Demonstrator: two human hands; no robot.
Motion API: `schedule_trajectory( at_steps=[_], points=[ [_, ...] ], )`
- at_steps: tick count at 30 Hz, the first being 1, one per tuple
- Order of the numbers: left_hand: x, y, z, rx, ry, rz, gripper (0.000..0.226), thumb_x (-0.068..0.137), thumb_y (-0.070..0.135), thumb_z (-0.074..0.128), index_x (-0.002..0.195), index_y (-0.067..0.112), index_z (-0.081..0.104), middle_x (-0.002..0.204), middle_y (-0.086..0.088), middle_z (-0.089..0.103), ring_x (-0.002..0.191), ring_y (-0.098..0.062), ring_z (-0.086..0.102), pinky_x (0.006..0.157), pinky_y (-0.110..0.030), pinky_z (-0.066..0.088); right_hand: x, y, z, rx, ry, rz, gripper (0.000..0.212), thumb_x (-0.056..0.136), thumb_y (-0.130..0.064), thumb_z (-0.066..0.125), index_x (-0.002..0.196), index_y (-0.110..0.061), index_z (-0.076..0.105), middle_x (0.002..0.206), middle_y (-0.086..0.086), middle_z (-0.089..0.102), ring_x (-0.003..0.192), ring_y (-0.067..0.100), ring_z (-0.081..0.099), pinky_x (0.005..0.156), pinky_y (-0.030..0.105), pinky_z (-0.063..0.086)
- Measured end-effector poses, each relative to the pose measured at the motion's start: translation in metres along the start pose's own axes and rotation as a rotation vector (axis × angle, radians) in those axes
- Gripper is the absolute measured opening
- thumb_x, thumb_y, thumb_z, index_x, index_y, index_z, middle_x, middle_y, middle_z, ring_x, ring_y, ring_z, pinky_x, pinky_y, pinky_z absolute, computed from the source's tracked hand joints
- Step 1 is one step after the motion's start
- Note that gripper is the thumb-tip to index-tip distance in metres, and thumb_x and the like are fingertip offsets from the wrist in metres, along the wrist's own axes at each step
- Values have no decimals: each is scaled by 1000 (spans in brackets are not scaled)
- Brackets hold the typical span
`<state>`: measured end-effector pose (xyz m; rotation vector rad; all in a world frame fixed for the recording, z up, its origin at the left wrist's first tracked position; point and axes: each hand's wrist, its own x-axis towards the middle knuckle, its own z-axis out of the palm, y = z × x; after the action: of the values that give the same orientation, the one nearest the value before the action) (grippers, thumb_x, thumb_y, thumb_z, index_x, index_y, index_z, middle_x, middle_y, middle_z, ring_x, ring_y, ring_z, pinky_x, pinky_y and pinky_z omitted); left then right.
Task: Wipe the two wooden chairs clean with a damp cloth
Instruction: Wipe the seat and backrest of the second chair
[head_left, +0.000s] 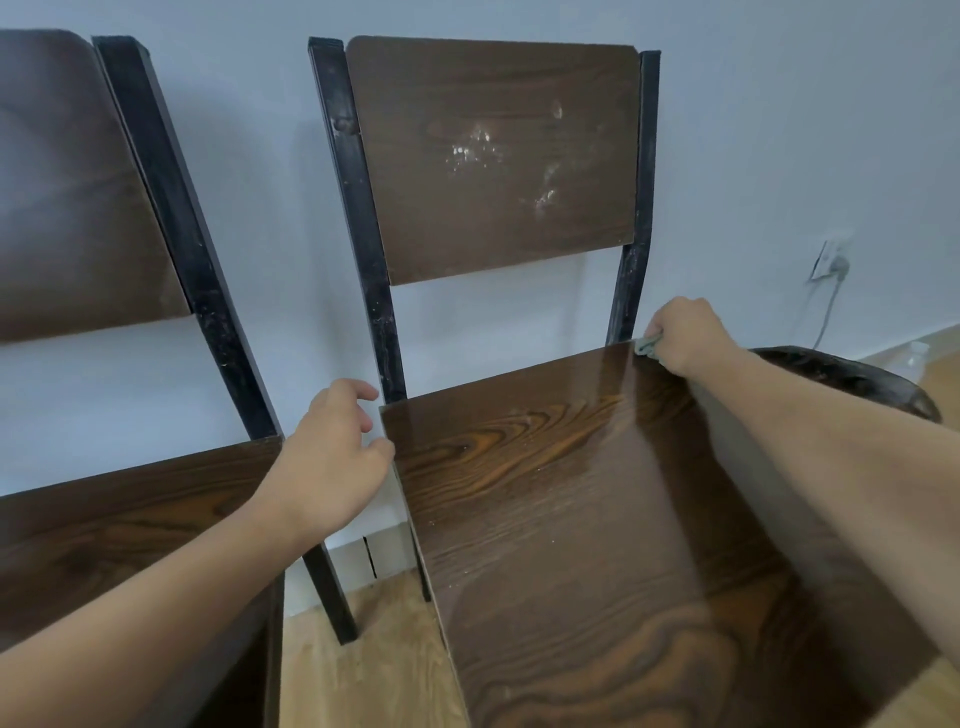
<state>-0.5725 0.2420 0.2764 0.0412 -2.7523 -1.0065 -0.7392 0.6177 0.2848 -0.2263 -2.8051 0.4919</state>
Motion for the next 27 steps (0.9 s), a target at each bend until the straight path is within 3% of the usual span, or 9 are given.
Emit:
schedule_trajectory(
  at_steps=[8,12,18,22,25,27],
  points=[
    [-1,-3,-7,-5,3,-21,46,97,18,59,141,25,45,111,7,54,89,-9,59,67,-17,43,-11,-40,18,-77,22,-133,21,87,-5,65,107,-5,72,110,20,66,99,37,64,87,39,56],
    [-5,-4,-13,-22,13,-22,46,97,18,59,140,25,45,109,7,54,89,-11,60,69,-21,44,-61,-77,12,58,-53,-273,24,91,-4,66,111,-10,76,110,15,72,102,31,67,94,39,56],
    [-21,-7,-29,19,-24,3,42,97,17,59,137,27,49,107,11,54,88,-12,61,68,-20,45,-195,-123,-11,260,-285,-589,28,97,-11,60,115,-26,75,116,-6,72,104,9,65,101,21,46],
    [-40,-3,-45,22,-137,72,27,98,17,58,119,34,59,106,8,59,70,-10,63,62,-20,46,-262,-130,-31,337,-386,-764,29,93,-9,64,112,-26,76,106,-10,73,99,4,63,93,17,46],
    [-63,-2,-54,-9,-253,173,28,97,16,60,111,41,62,100,12,62,68,-10,63,62,-22,53,-279,-126,-50,461,-560,-727,28,92,-9,66,109,-28,78,99,-12,73,92,2,67,85,18,52],
    [-73,-3,-53,18,-289,228,29,95,18,62,110,43,62,104,19,60,76,-14,63,67,-21,53,-254,-123,-53,529,-448,-620,27,91,-11,68,105,-32,78,98,-16,74,90,-1,68,79,14,51]
  ],
)
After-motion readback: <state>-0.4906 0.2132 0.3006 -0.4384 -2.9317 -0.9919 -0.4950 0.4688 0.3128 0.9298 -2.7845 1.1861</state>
